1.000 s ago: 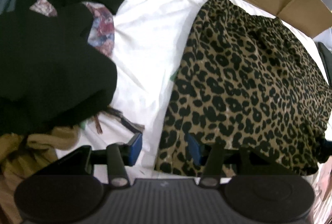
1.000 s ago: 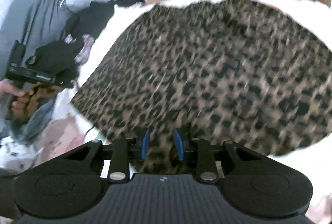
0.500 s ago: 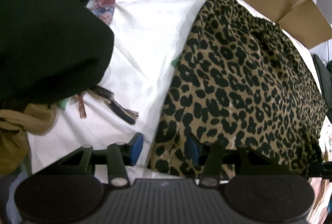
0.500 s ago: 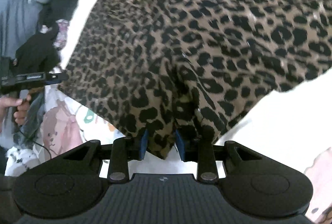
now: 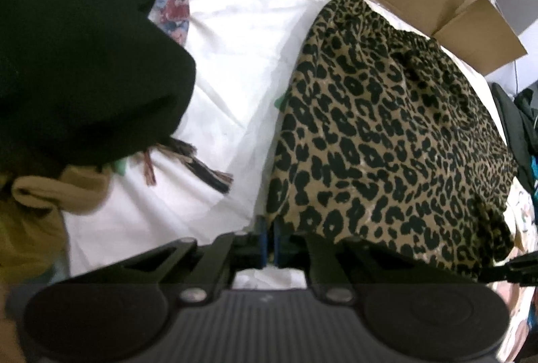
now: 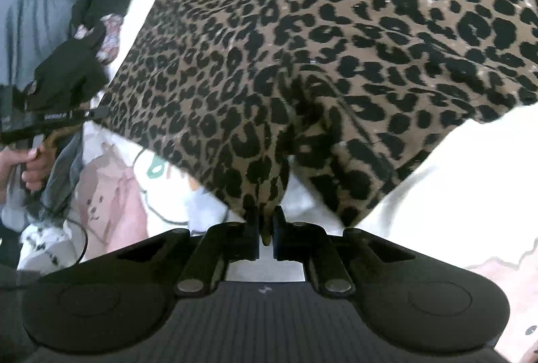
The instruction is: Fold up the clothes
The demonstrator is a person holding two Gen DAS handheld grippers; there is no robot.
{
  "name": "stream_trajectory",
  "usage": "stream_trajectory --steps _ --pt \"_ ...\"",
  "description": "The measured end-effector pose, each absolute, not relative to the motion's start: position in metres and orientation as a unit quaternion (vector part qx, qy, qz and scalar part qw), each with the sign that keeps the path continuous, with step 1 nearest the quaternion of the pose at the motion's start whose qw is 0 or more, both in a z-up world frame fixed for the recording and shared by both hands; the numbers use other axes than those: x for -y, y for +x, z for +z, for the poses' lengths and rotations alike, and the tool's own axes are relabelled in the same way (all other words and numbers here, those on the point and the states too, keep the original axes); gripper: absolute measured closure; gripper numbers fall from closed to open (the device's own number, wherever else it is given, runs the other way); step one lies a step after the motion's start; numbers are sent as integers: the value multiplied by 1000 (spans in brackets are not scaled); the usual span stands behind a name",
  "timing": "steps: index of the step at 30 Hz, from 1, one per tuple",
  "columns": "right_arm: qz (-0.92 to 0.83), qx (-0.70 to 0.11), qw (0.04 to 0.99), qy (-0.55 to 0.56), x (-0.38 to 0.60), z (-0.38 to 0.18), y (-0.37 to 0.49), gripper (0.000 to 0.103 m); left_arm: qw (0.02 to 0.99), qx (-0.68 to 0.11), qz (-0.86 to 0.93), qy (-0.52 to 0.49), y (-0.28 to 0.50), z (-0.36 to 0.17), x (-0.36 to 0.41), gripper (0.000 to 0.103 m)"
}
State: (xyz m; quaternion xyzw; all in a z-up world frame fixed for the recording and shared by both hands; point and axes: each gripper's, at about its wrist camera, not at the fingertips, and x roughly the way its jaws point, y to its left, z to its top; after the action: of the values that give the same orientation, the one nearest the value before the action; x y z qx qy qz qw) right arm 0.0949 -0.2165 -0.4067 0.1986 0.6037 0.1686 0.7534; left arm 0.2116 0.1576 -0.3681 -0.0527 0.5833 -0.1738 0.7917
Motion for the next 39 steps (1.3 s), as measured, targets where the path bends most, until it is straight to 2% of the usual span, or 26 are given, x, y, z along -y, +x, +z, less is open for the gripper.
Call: stream_trajectory --steps 7,13,18,23,27,29,30,35,39 --pt "178 -613 744 196 217 -416 94 99 787 -592 -157 -73 216 -380 -160 99" --pt "196 -614 744 174 220 -403 97 95 783 -596 -151 -91 217 -394 -155 80" --pt "211 -604 749 172 223 -387 100 93 784 -591 -158 -106 214 -397 -160 79" --pt "216 -599 752 171 225 -379 104 90 784 -582 -178 -126 206 -403 -162 69" --pt "240 -594 745 187 227 -370 105 90 781 -578 -178 -155 203 -405 -168 71" --pt "248 -586 744 203 230 -364 105 87 780 -578 -175 -164 203 -407 -172 84" --pt "250 -581 746 206 232 -361 105 82 779 -579 -171 -169 204 -408 -174 88" --pt "243 -577 753 203 235 -355 107 80 775 -582 -171 -181 203 -410 -175 97" --pt "241 -571 761 190 233 -352 110 79 776 -579 -174 -178 201 -396 -172 98"
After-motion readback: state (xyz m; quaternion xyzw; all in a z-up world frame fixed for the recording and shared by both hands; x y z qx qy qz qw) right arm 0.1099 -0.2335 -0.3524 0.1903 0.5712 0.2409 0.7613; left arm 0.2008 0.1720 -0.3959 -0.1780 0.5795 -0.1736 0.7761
